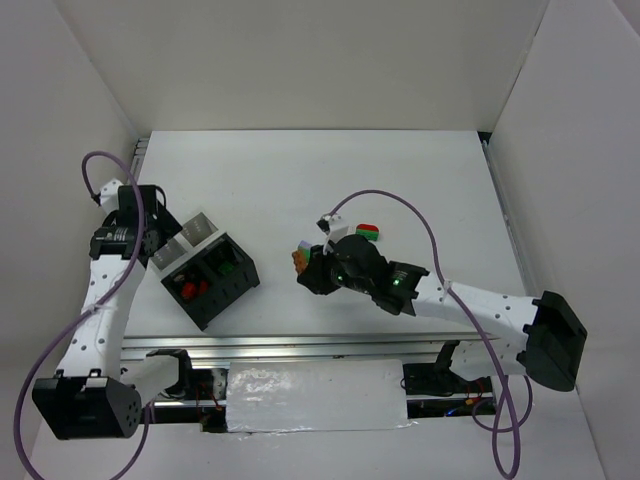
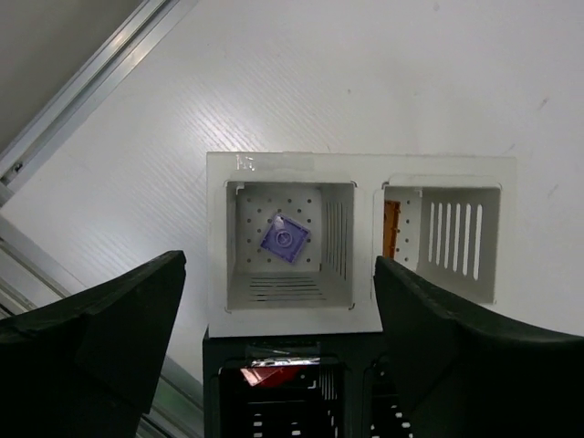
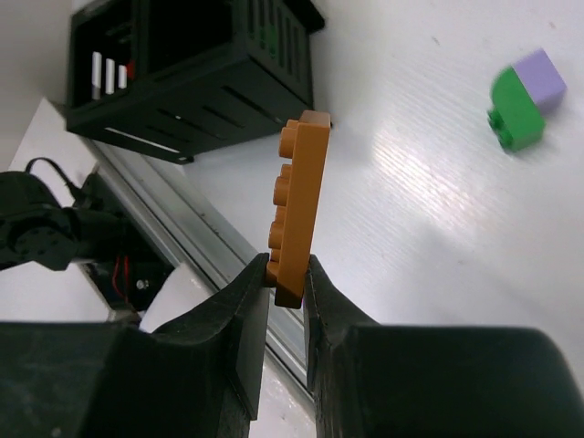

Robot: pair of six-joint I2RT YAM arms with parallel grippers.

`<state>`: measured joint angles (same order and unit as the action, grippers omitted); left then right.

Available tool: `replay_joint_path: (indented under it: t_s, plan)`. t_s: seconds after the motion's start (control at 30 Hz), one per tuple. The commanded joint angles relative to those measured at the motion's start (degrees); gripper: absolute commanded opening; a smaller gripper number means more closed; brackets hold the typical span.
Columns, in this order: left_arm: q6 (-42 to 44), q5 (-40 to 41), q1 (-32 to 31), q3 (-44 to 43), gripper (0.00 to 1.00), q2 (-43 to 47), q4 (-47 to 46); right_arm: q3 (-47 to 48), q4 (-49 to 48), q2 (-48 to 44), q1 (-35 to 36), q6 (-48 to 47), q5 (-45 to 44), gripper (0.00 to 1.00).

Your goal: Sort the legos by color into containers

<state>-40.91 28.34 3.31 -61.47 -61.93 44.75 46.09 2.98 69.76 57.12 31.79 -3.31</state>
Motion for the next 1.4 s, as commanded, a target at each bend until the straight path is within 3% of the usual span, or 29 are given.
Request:
replay_joint_path:
  t_s: [0.0, 0.13, 0.37, 0.57, 0.87, 1.37]
  plan:
    - [5.47, -5.3, 0.38, 0.48, 1.0, 4.88, -2.83, 6.9, -2.37, 2.73, -0.61, -5.32, 7.08, 0.0]
    - [9.87, -6.73, 0.38, 0.21, 1.0, 10.68, -2.57, 17.17, 1.84, 11.08, -0.79, -8.15, 12.1, 0.0]
    - [4.79, 2.77, 0.47, 9.77, 0.99, 24.04, -6.06, 51.85, 19.15, 37.07, -0.61, -5.6, 11.13, 0.0]
    - [5.14, 2.95, 0.55, 9.79, 1.0, 25.81, -6.52, 70.34, 23.03, 48.27, -0.26, -6.21, 12.37, 0.01]
    - [6.8, -0.03, 0.55, 9.44, 0.99, 23.96, -7.22, 80.2, 21.35, 58.46, -0.08, -6.83, 13.51, 0.01]
    - [6.37, 0.75, 0.56, 9.09, 1.0, 25.11, -6.79, 79.77, 20.13, 59.88, 0.27, -6.57, 11.84, 0.01]
